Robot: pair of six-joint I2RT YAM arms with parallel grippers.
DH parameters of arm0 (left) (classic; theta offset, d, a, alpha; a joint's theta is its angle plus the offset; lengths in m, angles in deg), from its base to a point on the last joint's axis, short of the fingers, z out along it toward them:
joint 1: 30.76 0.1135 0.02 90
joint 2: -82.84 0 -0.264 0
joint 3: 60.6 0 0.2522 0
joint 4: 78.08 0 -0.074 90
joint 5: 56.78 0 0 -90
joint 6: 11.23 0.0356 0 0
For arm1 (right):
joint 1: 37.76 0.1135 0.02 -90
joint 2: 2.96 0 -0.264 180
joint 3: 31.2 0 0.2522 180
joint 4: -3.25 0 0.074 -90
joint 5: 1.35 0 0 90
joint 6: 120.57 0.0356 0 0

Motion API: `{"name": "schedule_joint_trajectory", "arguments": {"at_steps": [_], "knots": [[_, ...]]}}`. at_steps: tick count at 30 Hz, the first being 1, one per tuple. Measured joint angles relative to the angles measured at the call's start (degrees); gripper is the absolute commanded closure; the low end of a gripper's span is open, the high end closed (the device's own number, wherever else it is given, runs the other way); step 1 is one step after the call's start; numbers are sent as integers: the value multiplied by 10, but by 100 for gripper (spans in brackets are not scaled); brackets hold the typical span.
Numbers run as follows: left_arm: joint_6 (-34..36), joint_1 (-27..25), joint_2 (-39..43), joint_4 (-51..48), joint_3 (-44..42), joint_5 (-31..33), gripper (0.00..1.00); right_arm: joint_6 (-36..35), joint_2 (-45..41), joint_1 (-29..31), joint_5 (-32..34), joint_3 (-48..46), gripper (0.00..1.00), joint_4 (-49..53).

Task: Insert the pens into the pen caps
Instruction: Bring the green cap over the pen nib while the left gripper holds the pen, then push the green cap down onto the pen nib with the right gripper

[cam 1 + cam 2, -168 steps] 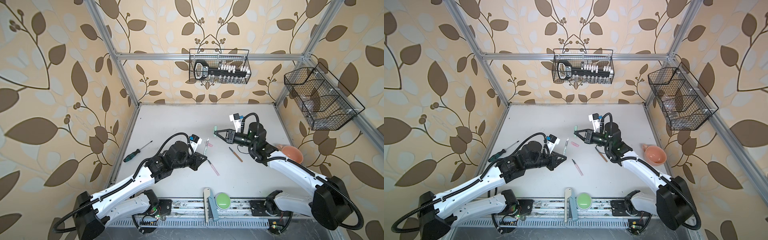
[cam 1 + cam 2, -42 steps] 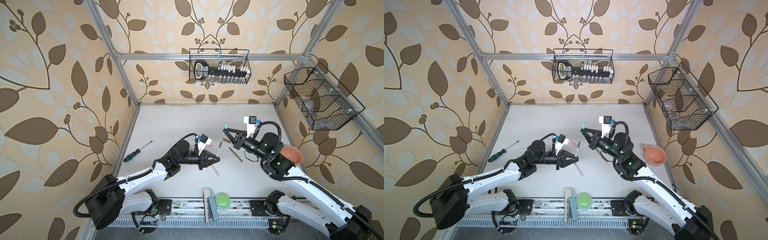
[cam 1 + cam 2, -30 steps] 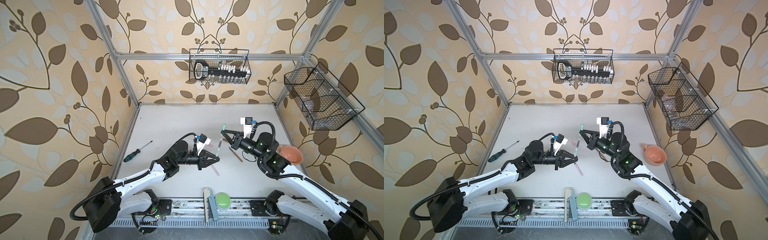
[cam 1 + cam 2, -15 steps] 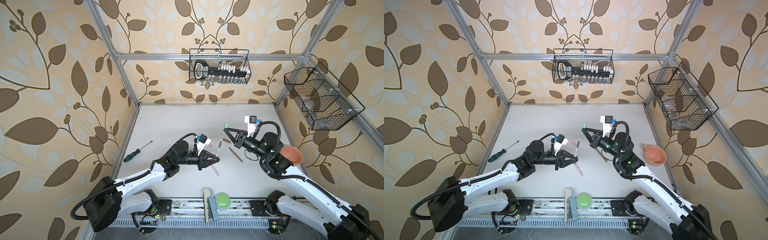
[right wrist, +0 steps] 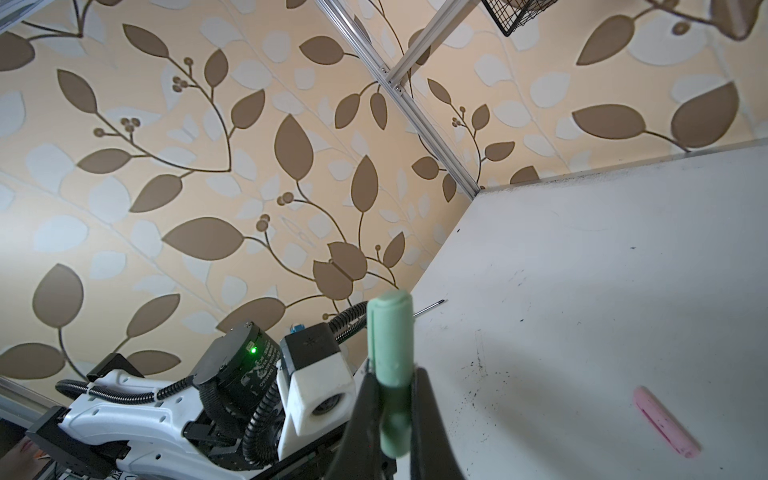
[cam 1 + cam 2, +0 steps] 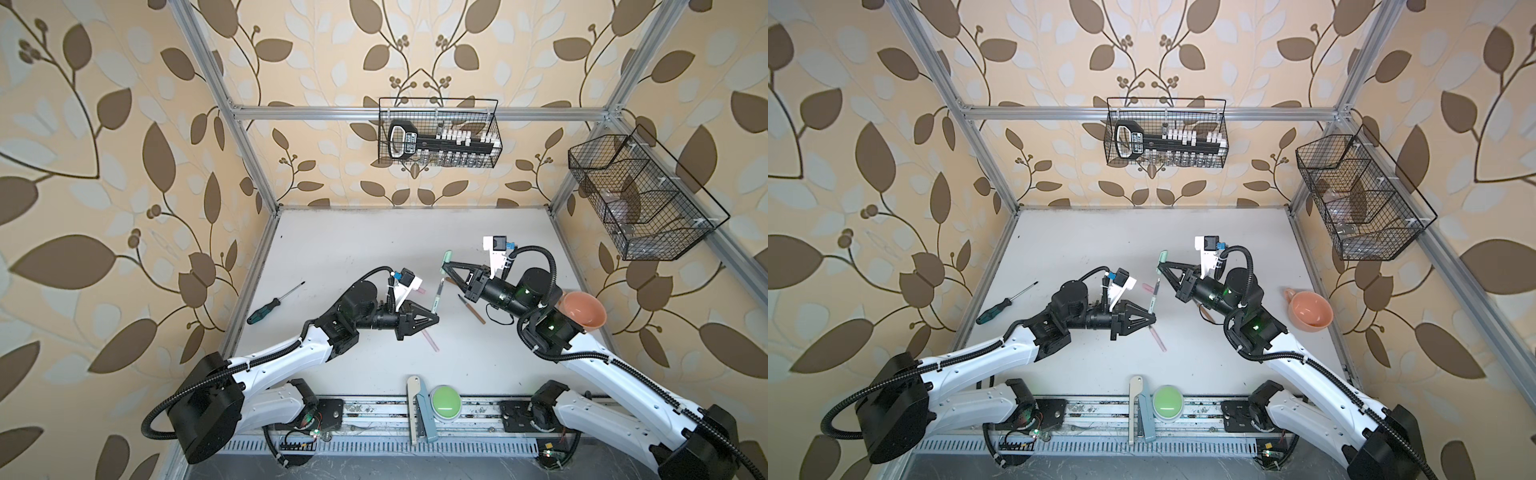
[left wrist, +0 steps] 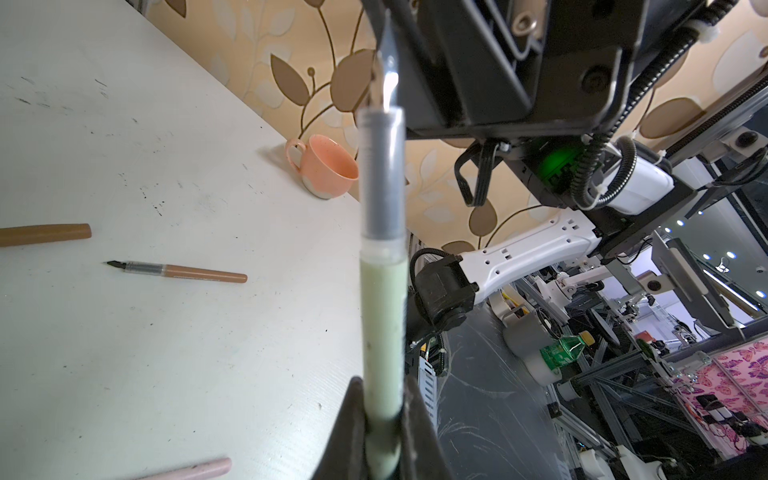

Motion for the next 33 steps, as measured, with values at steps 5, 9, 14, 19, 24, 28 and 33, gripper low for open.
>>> {"name": "schedule_joint_trajectory", "arguments": {"at_steps": [5,9,14,19,24,28,33], "knots": [[0,0,0,-4,0,0,100,0,-2,3,0,-5,96,5],[0,0,0,-4,0,0,100,-1,-11,4,0,-6,95,12],[2,0,0,-4,0,0,100,0,-21,4,0,-12,95,12],[5,0,0,-5,1,1,100,0,-21,7,1,-16,96,17],[8,0,0,-5,2,1,100,0,-21,8,2,-16,96,17],[11,0,1,-5,2,2,100,0,-21,11,2,-16,96,17],[14,0,5,-12,2,6,100,2,-21,14,2,-18,96,17]]}}
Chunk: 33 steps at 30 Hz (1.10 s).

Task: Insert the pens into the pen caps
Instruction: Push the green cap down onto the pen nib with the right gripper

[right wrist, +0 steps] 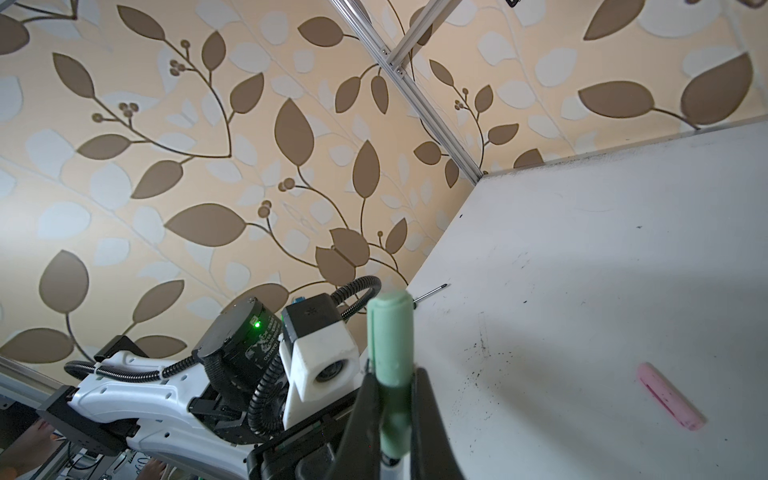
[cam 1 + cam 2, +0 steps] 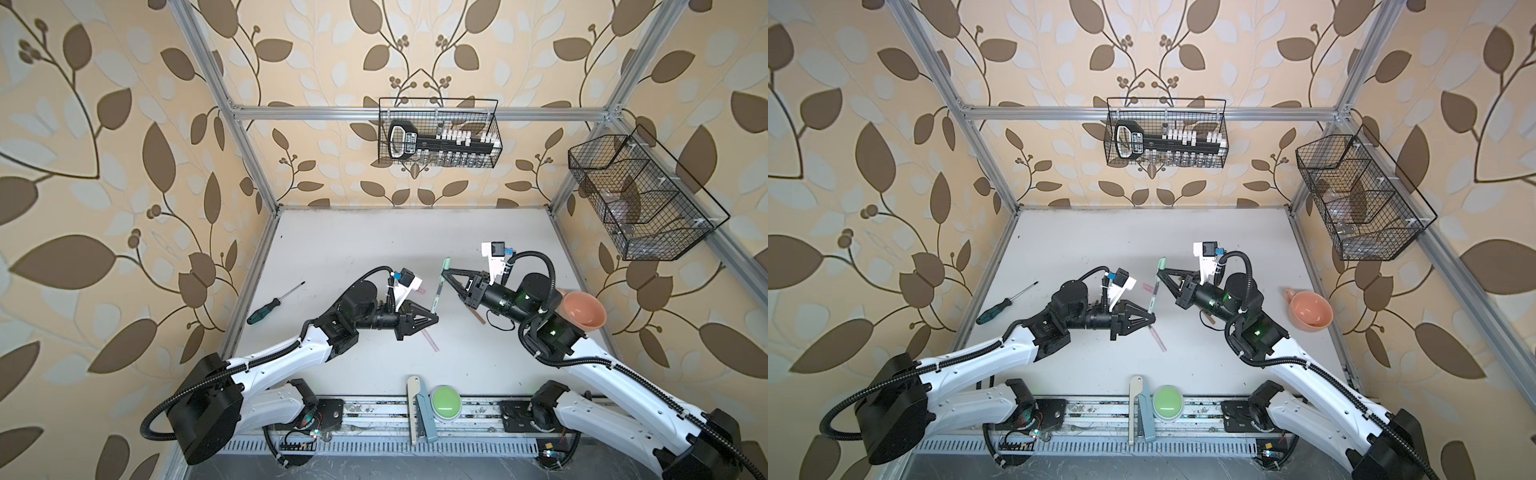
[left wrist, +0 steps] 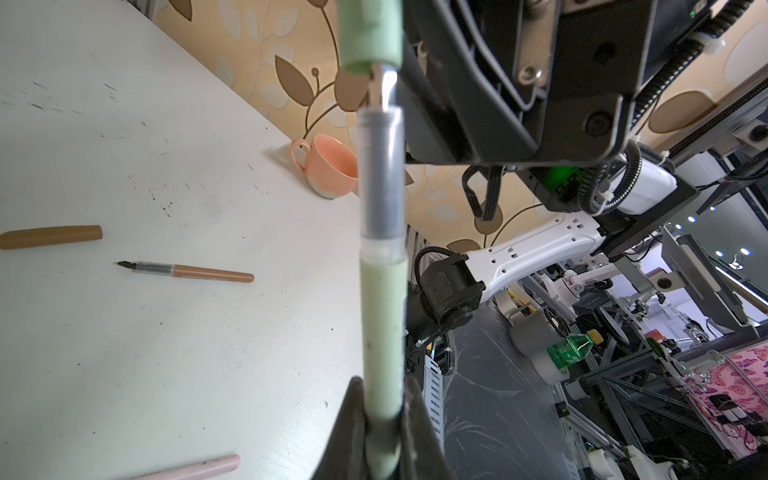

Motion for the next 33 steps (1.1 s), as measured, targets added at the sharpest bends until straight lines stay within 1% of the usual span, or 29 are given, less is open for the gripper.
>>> {"name": "schedule_joint_trajectory", "arguments": {"at_steps": [18,24,33], "knots": [[5,0,1,-15,9,7,100,13,-14,0,-2,-7,96,-2],[5,0,9,-21,9,7,100,13,-4,10,-1,-7,96,-10],[9,0,19,-28,9,9,100,12,-13,24,16,-17,96,-26]]}}
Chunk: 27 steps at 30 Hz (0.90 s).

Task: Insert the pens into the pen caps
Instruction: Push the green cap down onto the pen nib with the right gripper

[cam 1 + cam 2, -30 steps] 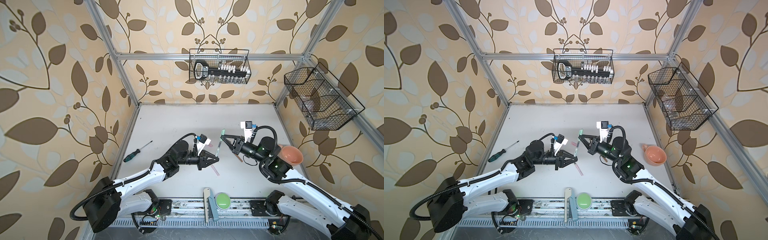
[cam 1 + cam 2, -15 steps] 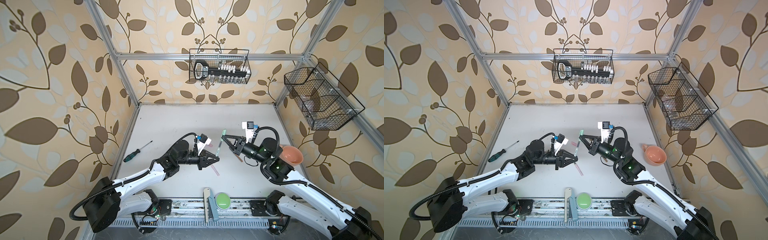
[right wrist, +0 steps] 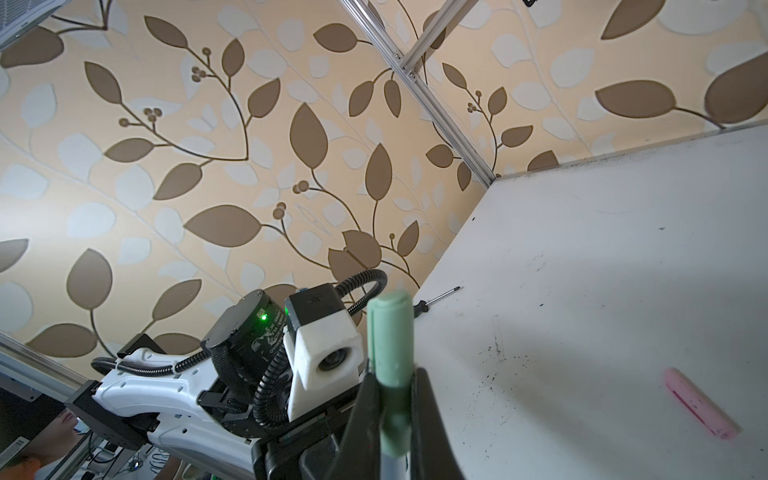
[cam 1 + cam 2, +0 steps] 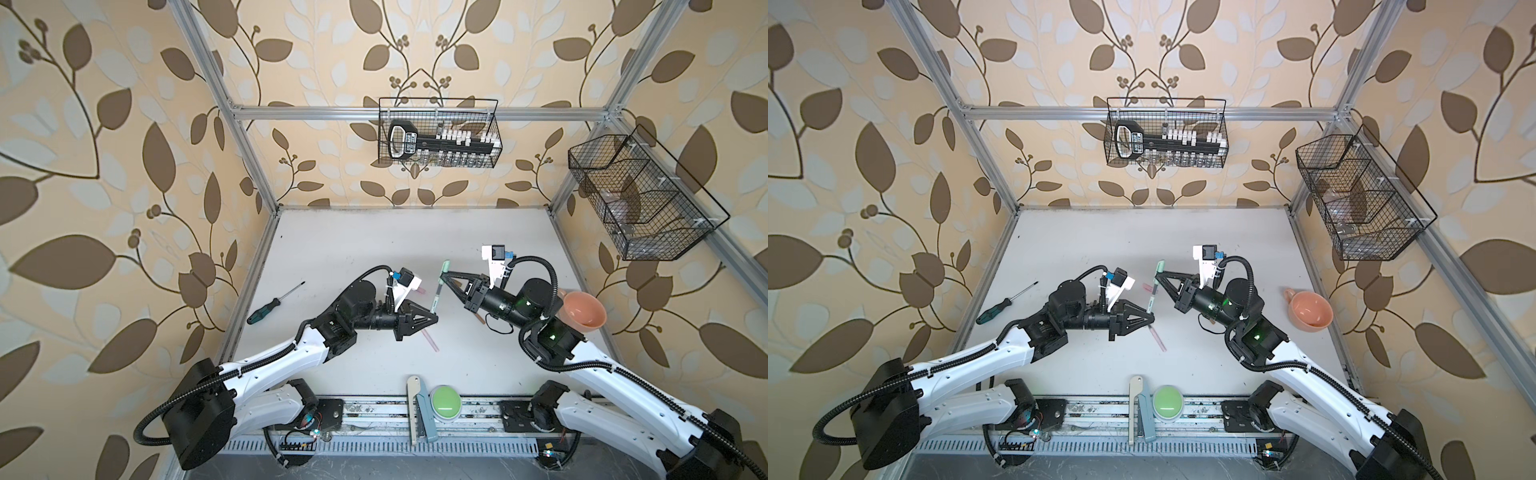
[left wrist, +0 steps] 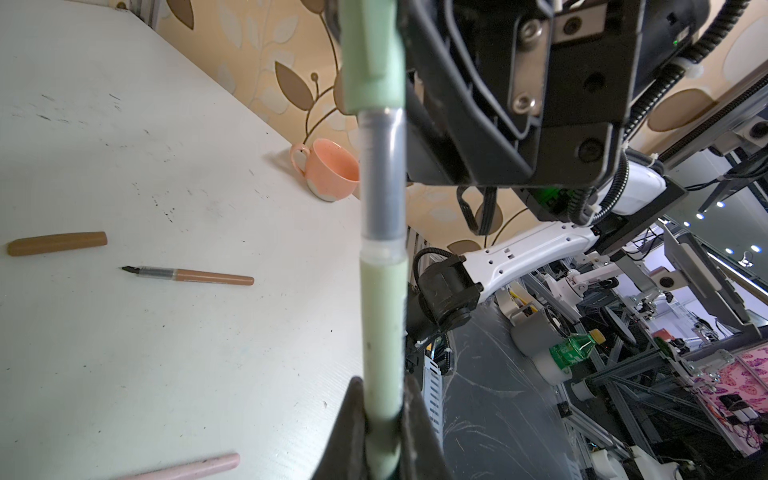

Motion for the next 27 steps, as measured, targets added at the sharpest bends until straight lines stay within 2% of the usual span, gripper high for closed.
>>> {"name": "schedule_joint_trajectory", "arguments": {"at_steps": [27], "knots": [[24,0,-1,-14,0,17,100,-5,-7,7,0,-3,95,35]]}}
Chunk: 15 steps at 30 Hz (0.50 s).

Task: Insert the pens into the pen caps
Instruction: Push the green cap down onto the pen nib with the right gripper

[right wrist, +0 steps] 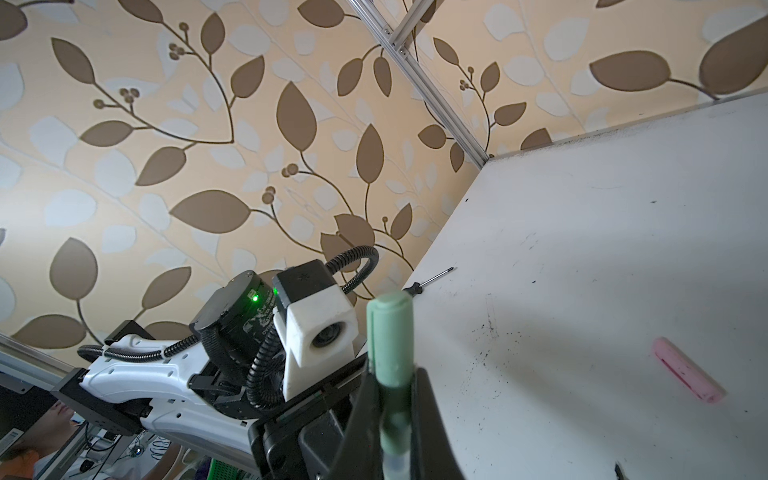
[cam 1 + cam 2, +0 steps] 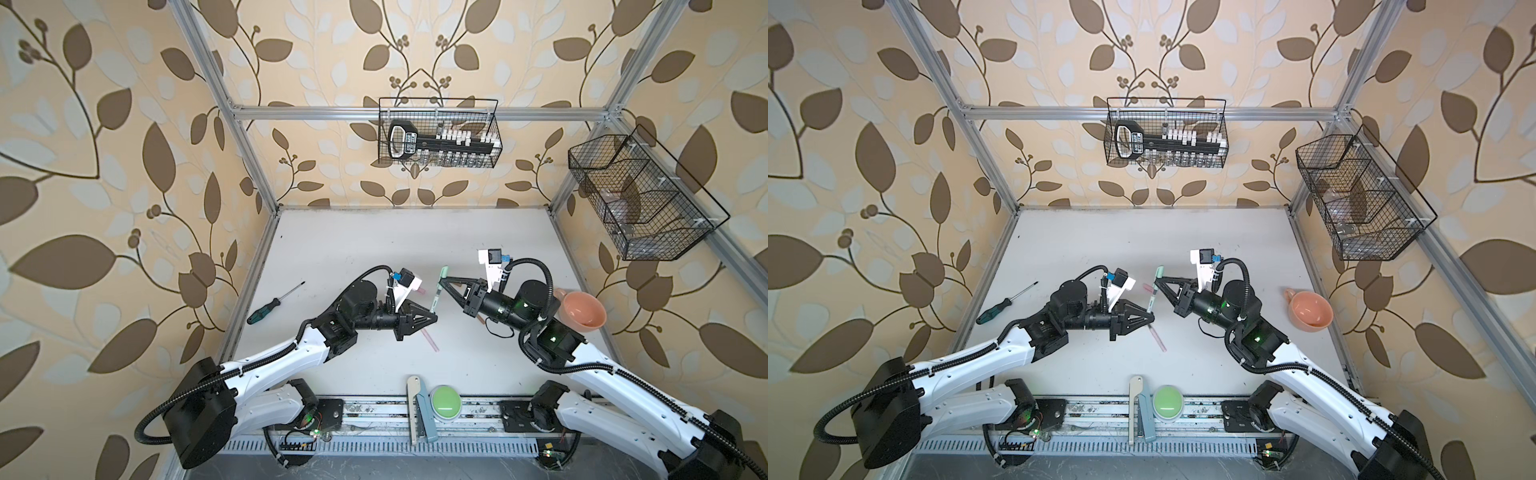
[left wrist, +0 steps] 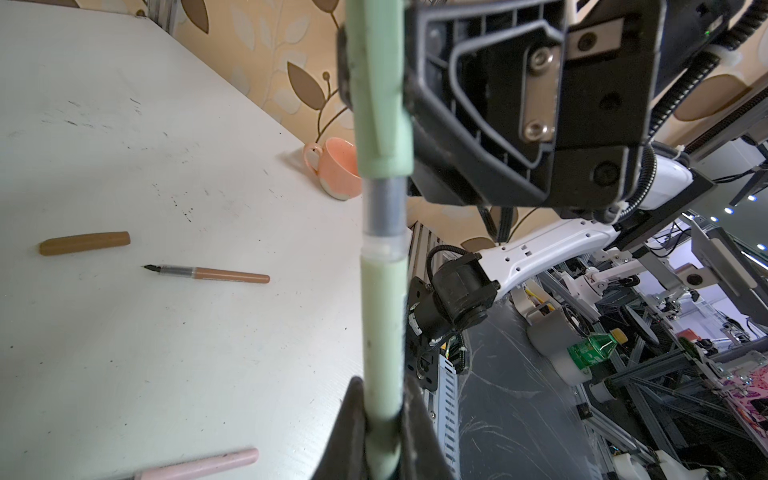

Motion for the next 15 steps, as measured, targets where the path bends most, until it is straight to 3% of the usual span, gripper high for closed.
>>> {"name": "schedule_joint_trajectory", "arguments": {"at_steps": [15], "knots": [[12,0,12,-17,25,15,100,-21,-17,14,3,-2,65,26]]}}
